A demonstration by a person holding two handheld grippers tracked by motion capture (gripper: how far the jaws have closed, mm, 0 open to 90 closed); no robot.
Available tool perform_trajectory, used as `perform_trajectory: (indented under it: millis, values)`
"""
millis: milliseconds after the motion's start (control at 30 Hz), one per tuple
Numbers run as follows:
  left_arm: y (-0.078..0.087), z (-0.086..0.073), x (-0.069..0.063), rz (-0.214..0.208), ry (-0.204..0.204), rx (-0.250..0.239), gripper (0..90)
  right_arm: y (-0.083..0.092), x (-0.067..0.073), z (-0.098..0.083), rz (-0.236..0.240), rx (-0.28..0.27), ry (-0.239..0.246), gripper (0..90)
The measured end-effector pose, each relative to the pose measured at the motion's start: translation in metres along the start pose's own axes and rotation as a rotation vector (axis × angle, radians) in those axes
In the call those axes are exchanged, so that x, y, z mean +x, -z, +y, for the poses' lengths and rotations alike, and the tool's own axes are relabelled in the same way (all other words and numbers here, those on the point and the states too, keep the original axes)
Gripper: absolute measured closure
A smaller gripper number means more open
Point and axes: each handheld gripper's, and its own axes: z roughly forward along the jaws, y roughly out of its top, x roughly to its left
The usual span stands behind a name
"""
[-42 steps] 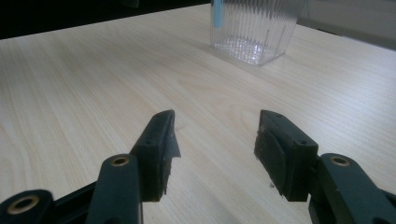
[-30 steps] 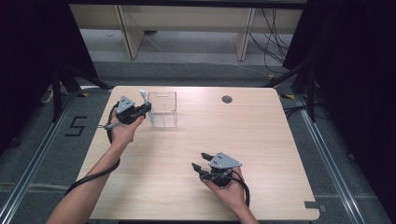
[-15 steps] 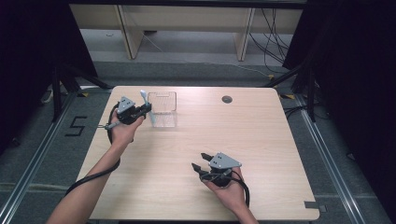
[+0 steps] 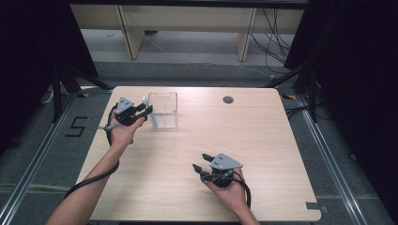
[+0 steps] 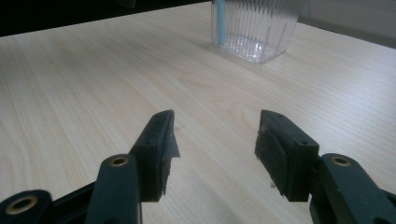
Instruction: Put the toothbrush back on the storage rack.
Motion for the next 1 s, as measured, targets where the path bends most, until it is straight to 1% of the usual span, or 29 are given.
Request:
perform_trajectory:
  millis: [33, 67, 200, 267, 300, 333, 400, 433, 467, 500, 533, 567, 733, 867, 900, 933, 1000]
  values:
    - [0.000, 0.000, 0.000, 0.000, 0.000, 0.000, 56.3, 0.000, 0.000, 0.000, 0.000, 0.000, 0.000, 47.0]
    - [0.001, -0.001, 0.000, 0.004, 0.007, 0.002, 56.3, 0.000, 0.000, 0.000, -0.001, 0.000, 0.001, 47.0]
    - [0.007, 0.000, 0.001, 0.007, 0.021, -0.004, 46.2, 0.000, 0.000, 0.000, -0.002, 0.000, 0.002, 47.0]
    - [0.008, 0.000, 0.001, 0.007, 0.025, -0.003, 44.5, 0.000, 0.000, 0.000, -0.001, 0.001, 0.001, 47.0]
    - [0.009, 0.000, 0.001, 0.006, 0.032, 0.000, 42.9, 0.000, -0.001, 0.000, -0.009, -0.003, 0.018, 47.0]
    - [0.010, 0.000, 0.001, 0.007, 0.035, 0.002, 41.6, 0.000, -0.001, 0.000, -0.009, -0.003, 0.018, 46.9]
    - [0.012, -0.001, 0.001, 0.009, 0.035, 0.012, 38.7, 0.000, -0.001, 0.000, -0.010, -0.003, 0.017, 47.0]
    - [0.013, -0.002, 0.001, 0.009, 0.033, 0.018, 37.4, 0.000, 0.000, 0.000, -0.002, 0.001, 0.001, 46.9]
    - [0.014, -0.003, 0.000, 0.011, 0.033, 0.019, 35.1, 0.000, 0.000, 0.000, -0.002, 0.001, 0.001, 46.9]
    - [0.015, -0.003, 0.000, 0.014, 0.031, 0.023, 35.1, 0.000, 0.000, 0.000, -0.002, 0.001, 0.001, 46.9]
    - [0.017, -0.004, 0.000, 0.017, 0.031, 0.025, 34.2, 0.000, -0.001, 0.000, -0.009, -0.003, 0.012, 47.0]
    - [0.018, -0.005, 0.000, 0.018, 0.029, 0.027, 33.7, 0.000, 0.001, 0.000, -0.007, -0.005, -0.012, 46.9]
    - [0.026, -0.007, -0.002, 0.013, 0.021, 0.035, 32.7, 0.000, 0.001, 0.000, -0.008, -0.006, -0.010, 46.9]
    - [0.033, -0.010, -0.004, 0.002, 0.025, 0.047, 32.2, 0.001, -0.001, 0.000, 0.000, -0.002, 0.008, 46.9]
    - [0.035, -0.011, -0.005, 0.000, 0.026, 0.048, 32.1, 0.000, 0.000, 0.000, -0.003, -0.006, 0.002, 46.9]
    - [0.036, -0.012, -0.005, 0.001, 0.025, 0.049, 31.9, 0.000, 0.002, 0.000, -0.007, -0.004, -0.018, 46.9]
    - [0.039, -0.013, -0.006, 0.001, 0.025, 0.049, 31.6, 0.000, 0.002, 0.000, -0.002, 0.001, -0.020, 46.9]
